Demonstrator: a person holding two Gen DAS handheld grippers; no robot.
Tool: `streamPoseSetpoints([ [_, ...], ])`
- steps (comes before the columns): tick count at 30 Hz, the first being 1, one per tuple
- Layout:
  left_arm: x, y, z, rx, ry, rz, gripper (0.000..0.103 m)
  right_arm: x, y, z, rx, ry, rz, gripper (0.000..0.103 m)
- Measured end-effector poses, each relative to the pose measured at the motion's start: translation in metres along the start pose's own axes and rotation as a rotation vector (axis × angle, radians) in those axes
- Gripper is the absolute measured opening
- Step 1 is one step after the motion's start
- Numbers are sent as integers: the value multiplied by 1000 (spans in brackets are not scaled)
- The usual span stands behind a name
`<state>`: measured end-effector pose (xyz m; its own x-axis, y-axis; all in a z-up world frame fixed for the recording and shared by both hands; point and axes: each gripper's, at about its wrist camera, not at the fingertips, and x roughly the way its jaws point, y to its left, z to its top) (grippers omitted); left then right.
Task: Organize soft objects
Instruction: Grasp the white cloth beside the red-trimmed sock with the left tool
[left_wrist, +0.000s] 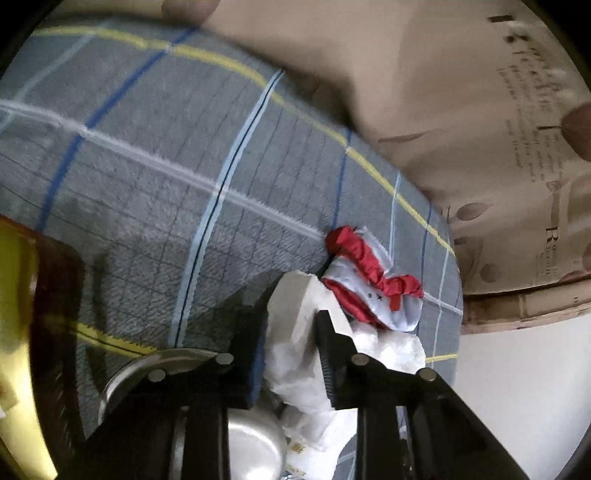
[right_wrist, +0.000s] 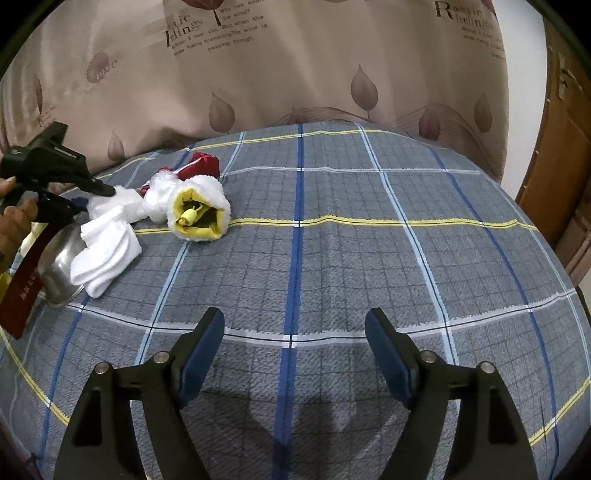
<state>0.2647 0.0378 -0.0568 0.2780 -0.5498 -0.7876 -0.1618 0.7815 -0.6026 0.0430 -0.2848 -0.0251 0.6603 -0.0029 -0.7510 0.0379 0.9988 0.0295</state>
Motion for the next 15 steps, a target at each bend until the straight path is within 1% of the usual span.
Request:
streamPoseSetpoints([
  [2, -10, -5, -5, 9, -57, 7, 24, 0, 0, 0, 3, -1, -2, 77],
  [3, -21, -10, -9, 27, -107, 11, 24, 0, 0, 0, 4, -1, -5, 77],
  [4, -28, -12, -11, 39, -132, 16, 24, 0, 0, 0, 5, -1, -6, 78],
  [6, -51, -21, -20, 77, -210, 34, 24, 1, 0, 0, 5, 1, -9, 78],
  [7, -55, -25, -20, 81, -227, 35, 24, 1, -1, 0, 5, 2, -10, 78],
  [9, -74, -28, -28, 97, -276, 43, 24, 1, -1, 0, 4, 2, -13, 79],
  [11, -89, -26, -35, 105, -307, 47, 24, 1, -1, 0, 4, 2, -18, 80],
  [15, -117, -14, -52, 82, -349, 40, 24, 3, -1, 1, 0, 8, -25, 81],
])
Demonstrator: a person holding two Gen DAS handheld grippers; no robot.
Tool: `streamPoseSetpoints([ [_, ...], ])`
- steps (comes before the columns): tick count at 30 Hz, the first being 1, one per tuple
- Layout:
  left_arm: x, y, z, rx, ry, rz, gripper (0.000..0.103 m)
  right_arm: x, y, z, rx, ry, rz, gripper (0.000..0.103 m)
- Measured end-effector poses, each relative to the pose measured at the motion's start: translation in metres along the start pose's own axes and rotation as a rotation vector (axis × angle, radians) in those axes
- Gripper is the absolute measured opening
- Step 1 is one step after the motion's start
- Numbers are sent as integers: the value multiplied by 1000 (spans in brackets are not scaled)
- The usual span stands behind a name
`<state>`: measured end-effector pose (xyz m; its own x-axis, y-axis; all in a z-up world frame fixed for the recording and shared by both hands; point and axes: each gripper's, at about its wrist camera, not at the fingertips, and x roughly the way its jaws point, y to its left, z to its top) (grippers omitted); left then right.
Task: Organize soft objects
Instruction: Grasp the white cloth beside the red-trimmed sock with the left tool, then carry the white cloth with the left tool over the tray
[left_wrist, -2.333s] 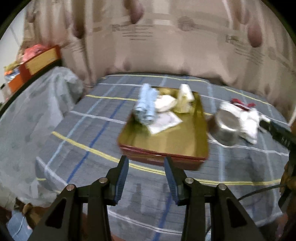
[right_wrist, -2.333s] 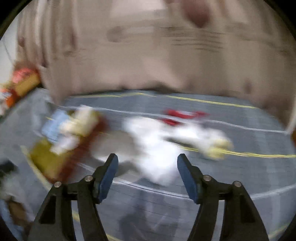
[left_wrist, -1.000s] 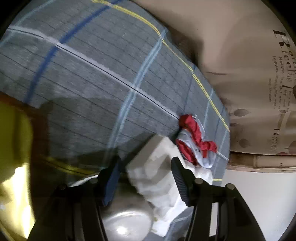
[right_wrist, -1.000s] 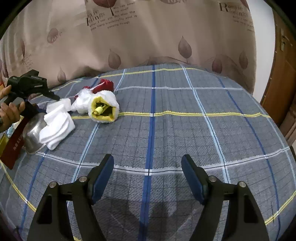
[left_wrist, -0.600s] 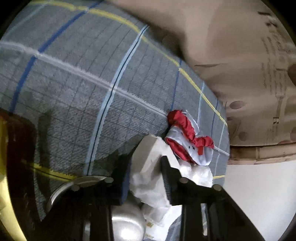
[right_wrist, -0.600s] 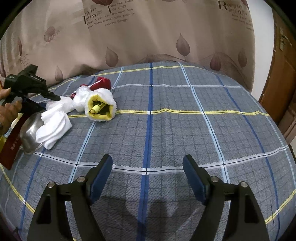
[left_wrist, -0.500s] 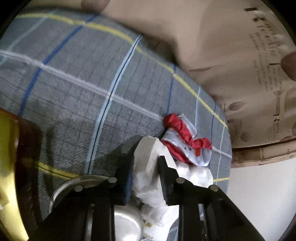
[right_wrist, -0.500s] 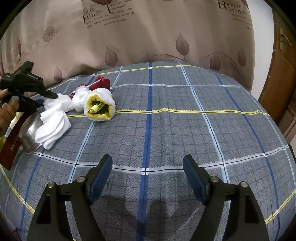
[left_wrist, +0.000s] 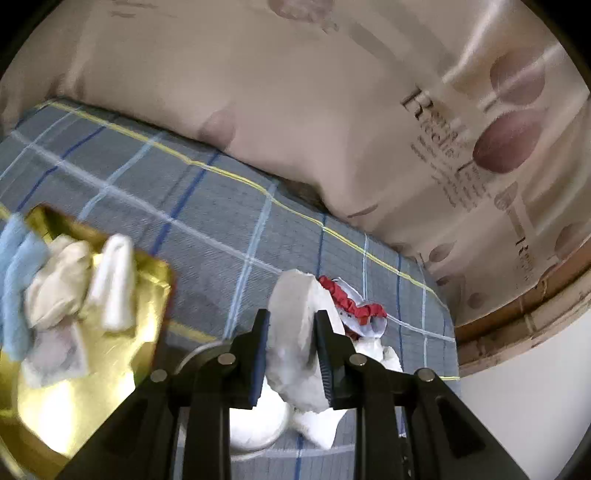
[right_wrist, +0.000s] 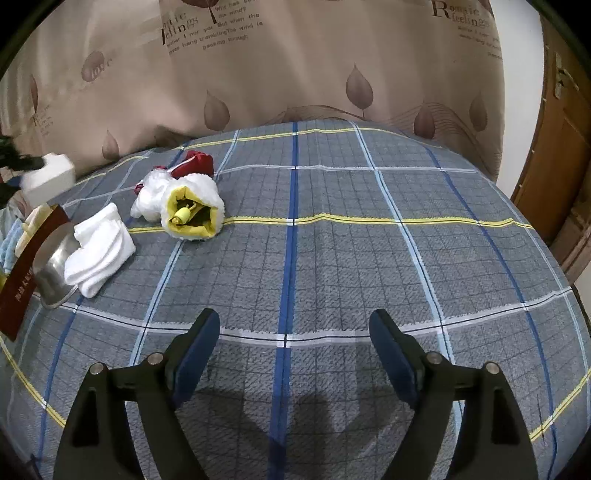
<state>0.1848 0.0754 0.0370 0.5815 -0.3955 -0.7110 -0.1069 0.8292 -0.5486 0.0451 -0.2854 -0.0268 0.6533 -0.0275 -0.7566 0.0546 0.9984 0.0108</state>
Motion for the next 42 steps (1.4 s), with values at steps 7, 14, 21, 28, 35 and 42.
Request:
streamPoseSetpoints([
  [7, -52, 35, -23, -72, -45, -4, 24, 1, 1, 0, -4, 4, -17, 81],
  [14, -98, 71, -46, -103, -88, 34, 24, 4, 2, -1, -13, 18, -37, 81],
  [21, -126, 110, -58, -129, -110, 84, 24, 4, 4, -1, -23, 21, -60, 84],
  [28, -136, 139, -67, -96, -118, 158, 24, 7, 8, -1, -45, 38, -81, 84],
  [35, -127, 155, -63, -87, -112, 194, 25, 10, 10, -1, -61, 55, -96, 84],
  [42, -119, 175, -63, -63, -103, 273, 25, 11, 11, 0, -75, 66, -106, 84],
])
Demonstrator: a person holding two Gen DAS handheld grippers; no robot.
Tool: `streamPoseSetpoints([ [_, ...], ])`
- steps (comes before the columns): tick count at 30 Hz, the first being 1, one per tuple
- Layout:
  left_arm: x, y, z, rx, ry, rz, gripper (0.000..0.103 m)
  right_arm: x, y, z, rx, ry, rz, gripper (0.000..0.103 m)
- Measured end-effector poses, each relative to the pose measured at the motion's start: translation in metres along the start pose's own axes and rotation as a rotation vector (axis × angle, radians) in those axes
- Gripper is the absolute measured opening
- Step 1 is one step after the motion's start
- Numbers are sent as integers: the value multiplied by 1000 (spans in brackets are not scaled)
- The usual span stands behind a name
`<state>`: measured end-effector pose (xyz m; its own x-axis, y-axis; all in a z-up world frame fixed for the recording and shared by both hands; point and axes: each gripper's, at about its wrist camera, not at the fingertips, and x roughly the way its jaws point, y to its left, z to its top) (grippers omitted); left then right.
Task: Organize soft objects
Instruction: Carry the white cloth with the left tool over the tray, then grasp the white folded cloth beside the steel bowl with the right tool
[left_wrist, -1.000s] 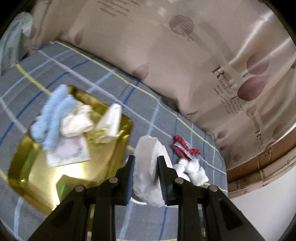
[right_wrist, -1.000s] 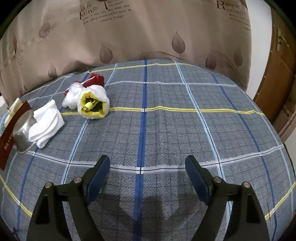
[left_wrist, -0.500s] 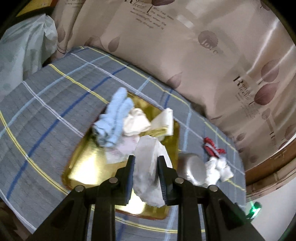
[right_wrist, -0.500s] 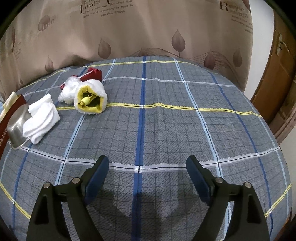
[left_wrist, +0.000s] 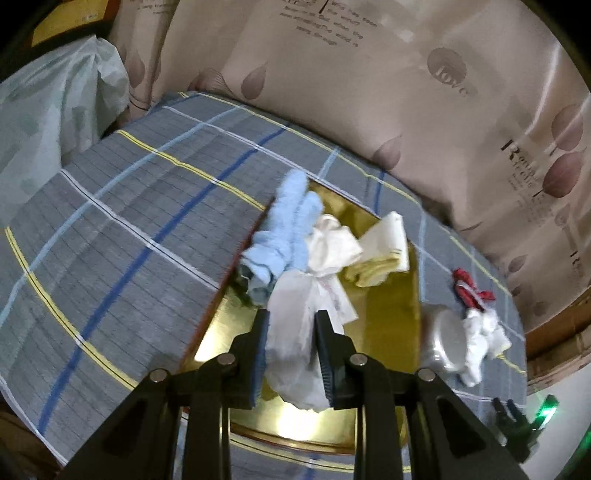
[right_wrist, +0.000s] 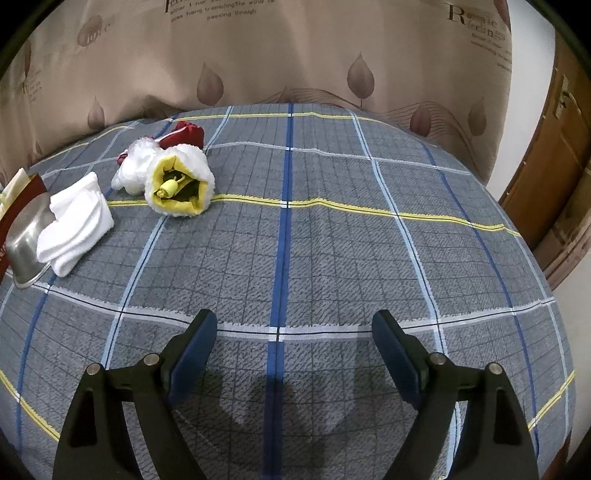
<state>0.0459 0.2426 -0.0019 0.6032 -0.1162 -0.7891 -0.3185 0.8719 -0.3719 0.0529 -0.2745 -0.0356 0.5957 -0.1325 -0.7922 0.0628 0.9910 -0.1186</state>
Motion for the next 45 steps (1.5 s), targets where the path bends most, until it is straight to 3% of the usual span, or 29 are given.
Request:
streamPoseSetpoints([
  [6, 8, 9, 0, 27, -3, 49, 26, 2, 1, 1, -9, 4, -10, 85],
  [10, 9, 7, -2, 64, -19, 74, 33, 4, 2, 1, -12, 6, -13, 85],
  [18, 3, -5, -13, 164, -79, 178, 45, 4, 2, 1, -17, 3, -19, 85],
  [22, -9, -11, -16, 181, -111, 250, 46, 1, 2, 1, -16, -12, -10, 85],
  [25, -23, -17, -16, 184, -140, 224, 46, -10, 3, 2, -10, -52, 8, 85],
  [29, -52, -28, -19, 159, -176, 172, 46, -25, 22, 20, 91, -15, 236, 85],
  [31, -69, -40, -29, 145, -199, 175, 47, -22, 43, 35, 109, 53, 345, 85],
  [34, -87, -56, -49, 125, -220, 171, 50, -10, 68, 54, 162, 124, 450, 83],
  [40, -99, -67, -88, 88, -226, 100, 50, 15, 105, 79, 203, 220, 446, 81],
  [45, -103, -73, -91, 122, -253, 119, 50, 32, 116, 76, 236, 262, 391, 75],
])
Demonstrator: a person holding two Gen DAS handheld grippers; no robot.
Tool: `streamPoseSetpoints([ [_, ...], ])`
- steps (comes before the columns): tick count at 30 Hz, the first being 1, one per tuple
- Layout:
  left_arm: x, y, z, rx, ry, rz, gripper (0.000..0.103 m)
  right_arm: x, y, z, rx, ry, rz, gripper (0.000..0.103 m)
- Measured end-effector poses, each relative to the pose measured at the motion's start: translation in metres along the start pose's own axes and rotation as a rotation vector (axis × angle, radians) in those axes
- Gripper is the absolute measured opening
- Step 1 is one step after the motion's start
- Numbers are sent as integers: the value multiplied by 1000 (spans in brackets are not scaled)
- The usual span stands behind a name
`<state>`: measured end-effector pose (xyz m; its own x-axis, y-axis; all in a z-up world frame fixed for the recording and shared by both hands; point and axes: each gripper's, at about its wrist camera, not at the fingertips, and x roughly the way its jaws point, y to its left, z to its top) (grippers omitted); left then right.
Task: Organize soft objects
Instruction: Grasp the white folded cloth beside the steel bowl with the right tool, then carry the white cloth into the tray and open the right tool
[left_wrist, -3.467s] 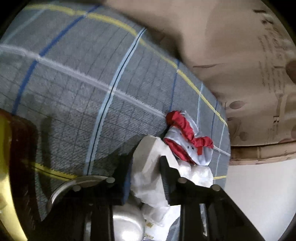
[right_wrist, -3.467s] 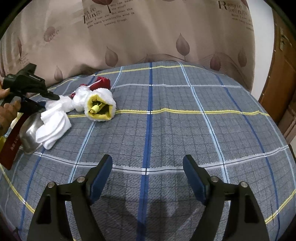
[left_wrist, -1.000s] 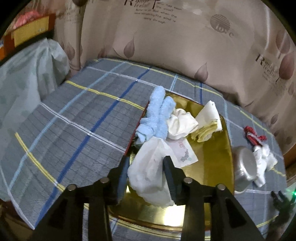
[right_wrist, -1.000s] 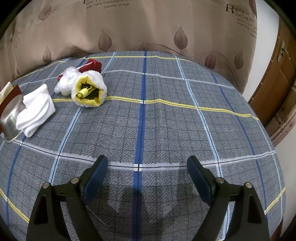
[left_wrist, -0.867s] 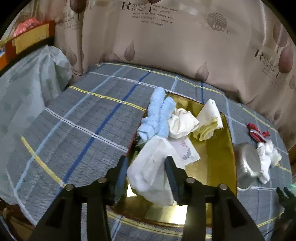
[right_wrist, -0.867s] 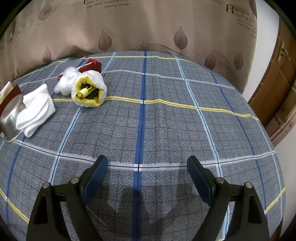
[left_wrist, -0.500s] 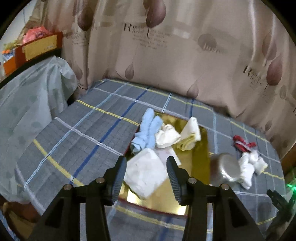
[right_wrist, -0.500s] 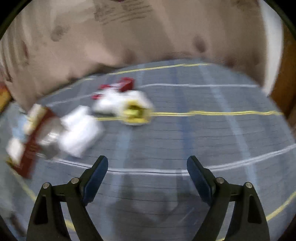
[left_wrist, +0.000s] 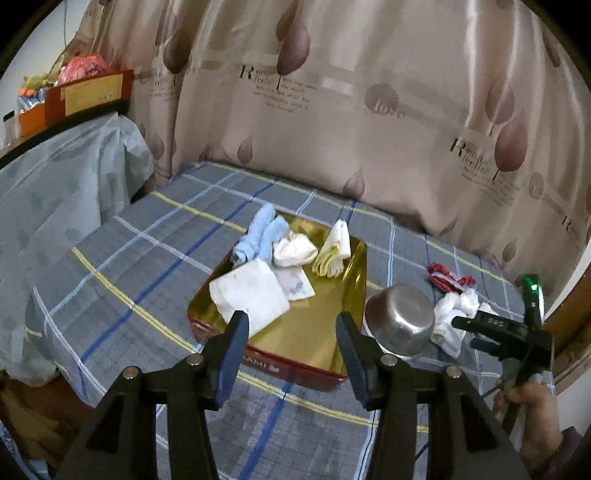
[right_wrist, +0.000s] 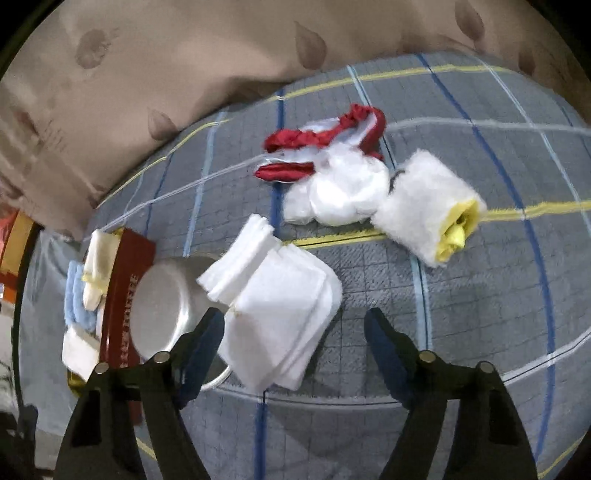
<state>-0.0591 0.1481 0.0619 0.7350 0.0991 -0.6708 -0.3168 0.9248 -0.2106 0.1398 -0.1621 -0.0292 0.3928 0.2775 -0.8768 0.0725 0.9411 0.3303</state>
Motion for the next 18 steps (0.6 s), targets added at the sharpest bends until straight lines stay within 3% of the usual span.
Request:
streamPoseSetpoints([
  [4, 1, 4, 1, 6, -11, 13, 50, 12, 4, 2, 8, 18, -13, 75],
  [9, 9, 8, 0, -14, 36, 2, 50, 20, 14, 8, -12, 23, -35, 72],
  [10, 11, 9, 0, -17, 42, -1, 50, 21, 15, 9, -16, 23, -38, 67],
  [11, 11, 10, -1, -21, 46, -5, 50, 21, 17, 9, -24, 21, -30, 44],
  [12, 11, 10, 0, -25, 46, -5, 50, 21, 18, 8, -34, 25, -10, 31],
  [14, 11, 11, 0, -23, 42, -2, 50, 16, 20, 5, -61, 10, 12, 23],
  [18, 12, 10, -1, -15, 47, 8, 50, -7, 16, -8, -100, -36, 52, 22],
])
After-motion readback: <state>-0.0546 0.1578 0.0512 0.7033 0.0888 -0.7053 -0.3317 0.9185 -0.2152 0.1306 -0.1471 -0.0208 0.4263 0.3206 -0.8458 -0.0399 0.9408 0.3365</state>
